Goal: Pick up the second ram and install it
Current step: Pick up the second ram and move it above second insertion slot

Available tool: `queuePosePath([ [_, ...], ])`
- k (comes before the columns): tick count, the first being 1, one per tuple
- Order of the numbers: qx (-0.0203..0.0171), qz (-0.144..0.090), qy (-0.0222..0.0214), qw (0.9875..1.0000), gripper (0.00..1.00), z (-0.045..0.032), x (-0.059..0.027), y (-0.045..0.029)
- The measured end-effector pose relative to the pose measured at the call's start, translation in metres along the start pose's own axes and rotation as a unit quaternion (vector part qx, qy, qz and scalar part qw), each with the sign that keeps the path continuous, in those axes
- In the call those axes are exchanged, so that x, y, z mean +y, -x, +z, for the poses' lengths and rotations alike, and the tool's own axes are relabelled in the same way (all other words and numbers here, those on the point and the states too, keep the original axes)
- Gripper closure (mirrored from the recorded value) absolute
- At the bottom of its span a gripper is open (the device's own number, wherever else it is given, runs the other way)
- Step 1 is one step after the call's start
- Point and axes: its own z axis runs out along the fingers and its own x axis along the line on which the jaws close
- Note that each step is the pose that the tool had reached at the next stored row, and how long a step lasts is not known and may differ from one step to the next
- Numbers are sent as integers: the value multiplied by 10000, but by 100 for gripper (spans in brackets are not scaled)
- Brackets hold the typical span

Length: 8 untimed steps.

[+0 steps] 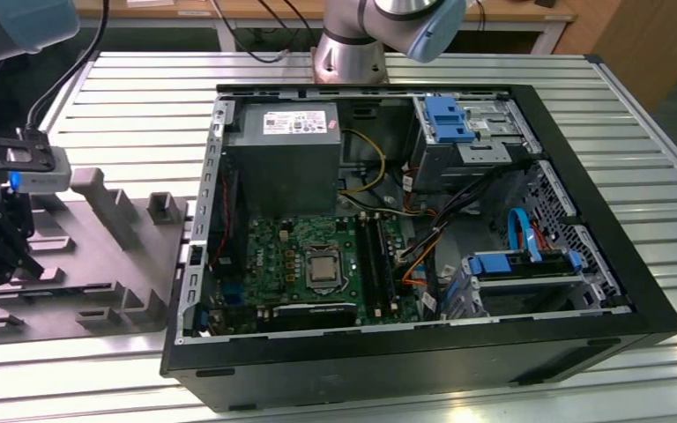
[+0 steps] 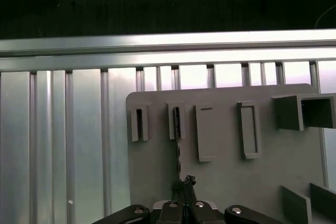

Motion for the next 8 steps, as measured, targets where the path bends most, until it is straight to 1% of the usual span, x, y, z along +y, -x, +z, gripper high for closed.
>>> queuePosePath([
  [8, 4, -82, 2, 10000, 90, 62, -3, -25],
])
